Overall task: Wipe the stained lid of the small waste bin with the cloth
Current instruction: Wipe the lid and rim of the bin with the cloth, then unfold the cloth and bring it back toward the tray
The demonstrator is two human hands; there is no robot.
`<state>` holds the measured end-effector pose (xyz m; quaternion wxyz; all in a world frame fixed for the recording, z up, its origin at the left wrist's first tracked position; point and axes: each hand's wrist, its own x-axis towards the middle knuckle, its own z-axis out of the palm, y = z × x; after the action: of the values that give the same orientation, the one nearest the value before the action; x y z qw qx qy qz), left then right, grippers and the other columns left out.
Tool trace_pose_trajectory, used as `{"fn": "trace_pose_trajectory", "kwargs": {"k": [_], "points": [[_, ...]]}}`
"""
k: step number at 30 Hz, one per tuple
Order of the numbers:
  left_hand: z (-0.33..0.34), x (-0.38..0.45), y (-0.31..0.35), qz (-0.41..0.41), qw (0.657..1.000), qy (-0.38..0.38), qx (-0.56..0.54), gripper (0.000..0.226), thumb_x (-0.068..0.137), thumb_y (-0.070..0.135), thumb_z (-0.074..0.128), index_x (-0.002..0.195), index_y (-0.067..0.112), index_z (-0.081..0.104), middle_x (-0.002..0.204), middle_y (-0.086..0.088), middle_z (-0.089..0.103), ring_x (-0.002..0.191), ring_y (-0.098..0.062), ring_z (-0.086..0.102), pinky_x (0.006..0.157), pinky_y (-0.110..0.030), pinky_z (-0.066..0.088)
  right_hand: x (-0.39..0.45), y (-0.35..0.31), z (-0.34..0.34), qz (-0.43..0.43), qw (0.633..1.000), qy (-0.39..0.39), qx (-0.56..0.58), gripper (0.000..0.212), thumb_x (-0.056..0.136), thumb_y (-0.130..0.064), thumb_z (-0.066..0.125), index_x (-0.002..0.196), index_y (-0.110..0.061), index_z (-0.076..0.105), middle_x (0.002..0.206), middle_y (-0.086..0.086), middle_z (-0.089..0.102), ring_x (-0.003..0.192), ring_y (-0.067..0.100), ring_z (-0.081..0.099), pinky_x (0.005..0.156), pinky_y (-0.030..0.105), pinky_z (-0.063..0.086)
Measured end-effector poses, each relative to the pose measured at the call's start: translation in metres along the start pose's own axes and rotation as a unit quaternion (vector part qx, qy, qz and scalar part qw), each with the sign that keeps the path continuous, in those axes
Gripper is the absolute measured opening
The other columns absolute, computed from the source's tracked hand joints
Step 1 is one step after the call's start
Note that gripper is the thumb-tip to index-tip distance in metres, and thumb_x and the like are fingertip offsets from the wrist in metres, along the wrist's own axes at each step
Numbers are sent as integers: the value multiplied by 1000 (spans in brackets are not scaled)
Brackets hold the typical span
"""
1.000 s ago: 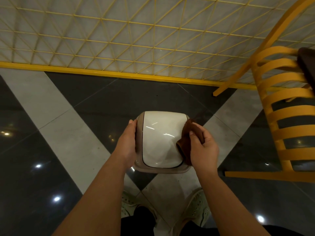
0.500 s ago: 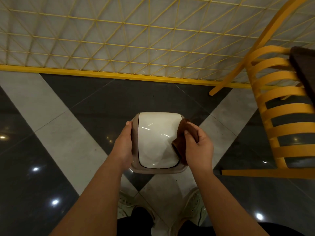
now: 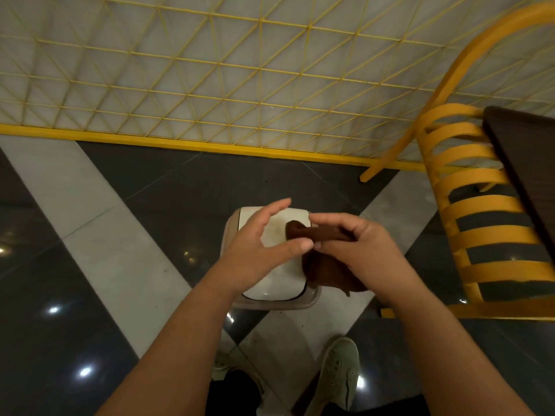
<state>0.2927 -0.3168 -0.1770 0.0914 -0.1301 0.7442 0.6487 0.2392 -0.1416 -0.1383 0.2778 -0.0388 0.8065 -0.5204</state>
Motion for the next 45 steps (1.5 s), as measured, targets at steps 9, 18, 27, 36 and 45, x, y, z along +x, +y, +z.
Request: {"fn": "trace_pose_trajectory", "kwargs": {"k": [9, 18, 27, 36, 45], "points": [[-5, -14, 52, 8, 995, -83, -56, 40, 74, 26, 70, 104, 0, 64, 82, -3, 70, 77, -10, 65, 69, -20, 50, -26, -36, -56, -76, 992, -69, 68, 23, 79, 1, 68, 99, -11, 73, 87, 3, 76, 79, 14, 73, 63, 21, 58], [10, -4, 76, -93, 973, -14, -211, 23, 95, 22, 50, 113, 17, 63, 107, -7, 71, 99, -20, 68, 89, -37, 52, -14, 6, -33, 37, 990, 110, 85, 30, 88, -38, 63, 118, -38, 60, 126, -7, 58, 115, 9, 54, 93, 27, 46], [20, 14, 60, -90, 972, 37, -216, 29, 90, 32, 58, 118, 23, 62, 112, -1, 70, 104, -17, 67, 92, -38, 51, 10, 13, 6, 86, 884, -53, 457, 57, 88, -56, 44, 126, -16, 61, 119, 7, 69, 111, 20, 66, 94, 36, 49], [20, 48, 51, -154, 968, 152, -130, 28, 83, 45, 65, 98, 22, 62, 102, -4, 66, 100, -19, 64, 94, -41, 50, 33, -9, -42, -19, 984, 43, 169, 22, 92, -9, 59, 106, -25, 66, 97, -12, 74, 96, 1, 68, 82, 15, 52], [47, 56, 105, -73, 996, 28, -44, 41, 87, 17, 65, 119, 42, 59, 97, 16, 64, 91, 7, 62, 79, -11, 52, 19, -21, -85, 62, 933, 226, 274, 58, 86, -17, 70, 128, -40, 37, 98, 0, 69, 88, 15, 72, 77, 36, 61]]}}
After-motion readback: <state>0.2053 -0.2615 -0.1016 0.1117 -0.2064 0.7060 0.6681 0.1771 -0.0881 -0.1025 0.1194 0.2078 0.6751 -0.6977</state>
